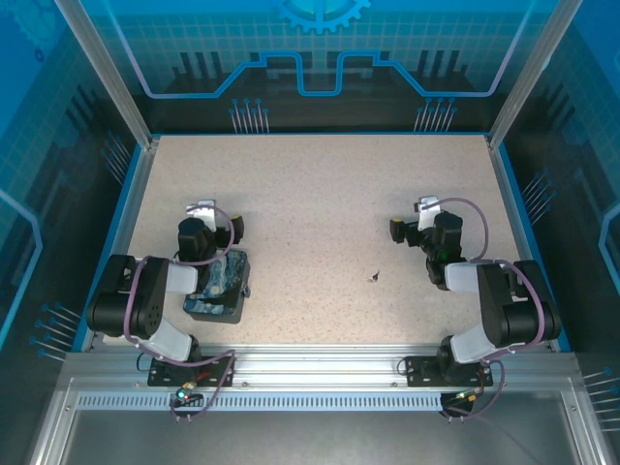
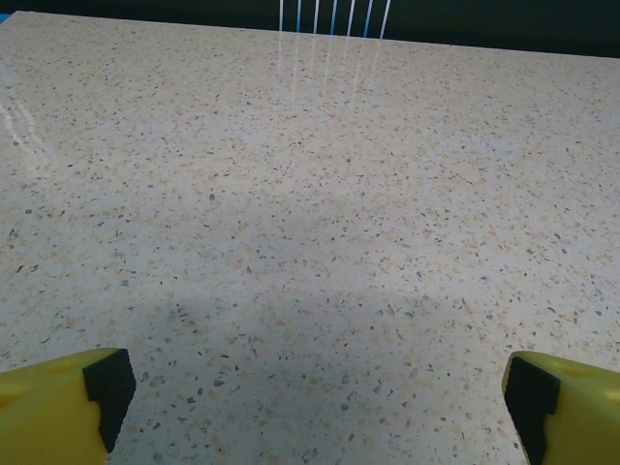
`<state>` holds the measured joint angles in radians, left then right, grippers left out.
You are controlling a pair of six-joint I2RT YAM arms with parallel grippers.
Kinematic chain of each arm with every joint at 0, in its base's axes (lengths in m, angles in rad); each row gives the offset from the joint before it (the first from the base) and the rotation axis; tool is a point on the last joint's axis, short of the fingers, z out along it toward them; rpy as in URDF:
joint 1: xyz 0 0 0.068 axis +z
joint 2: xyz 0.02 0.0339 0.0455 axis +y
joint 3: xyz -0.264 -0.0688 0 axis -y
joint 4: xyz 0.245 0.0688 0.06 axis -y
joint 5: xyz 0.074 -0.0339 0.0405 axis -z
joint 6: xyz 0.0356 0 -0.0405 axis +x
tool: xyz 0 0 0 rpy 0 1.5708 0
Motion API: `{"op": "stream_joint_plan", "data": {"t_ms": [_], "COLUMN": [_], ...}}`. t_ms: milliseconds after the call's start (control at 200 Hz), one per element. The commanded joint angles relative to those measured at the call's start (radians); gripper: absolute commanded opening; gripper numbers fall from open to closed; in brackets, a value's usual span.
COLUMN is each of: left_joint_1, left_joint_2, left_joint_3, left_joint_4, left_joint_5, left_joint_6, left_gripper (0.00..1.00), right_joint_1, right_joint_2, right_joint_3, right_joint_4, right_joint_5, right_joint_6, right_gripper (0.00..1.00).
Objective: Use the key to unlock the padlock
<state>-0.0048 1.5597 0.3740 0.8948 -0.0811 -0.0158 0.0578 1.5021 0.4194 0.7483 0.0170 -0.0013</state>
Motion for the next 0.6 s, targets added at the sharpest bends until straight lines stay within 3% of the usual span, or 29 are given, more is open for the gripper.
{"op": "stream_joint_plan", "data": {"t_ms": [0,185,235,390,475,595], "left_joint_1": [0.003,0.003,0.0,0.001,0.0,-0.001], "left_joint_2": [-0.009,-0.01,-0.03,-0.18,-0.246,-0.343], "left_joint_3": [0.023,0.014,0.019,0.105,0.151,0.278], "left_joint_4": [-0.005,0.009,-0.011,-0.296,-0.434,-0.808], "left_joint_5": [0.001,0.001,-0.04,-0.191,-0.195,-0.199], "left_joint_6": [0.011,0.014,0.004,-0.053,-0.101,-0.284], "left_gripper": [0.99,0.99,0.99,0.99,0.99,0.99], "right_joint_1": [-0.013,-0.014,-0.011,-0.007,-0.02,-0.059], "right_joint_2": [0.004,0.0,-0.039,-0.218,-0.277,-0.279], "right_joint_3": [0.02,0.018,0.041,0.175,0.206,0.305], "right_joint_4": [-0.009,0.0,-0.07,-0.457,-0.563,-0.799], "right_joint_5": [-0.012,-0.006,0.019,0.064,0.065,0.064], "right_joint_6": [-0.008,-0.005,0.002,0.106,0.263,0.493], "right_gripper": [1.0,1.0,1.0,1.0,1.0,1.0]}}
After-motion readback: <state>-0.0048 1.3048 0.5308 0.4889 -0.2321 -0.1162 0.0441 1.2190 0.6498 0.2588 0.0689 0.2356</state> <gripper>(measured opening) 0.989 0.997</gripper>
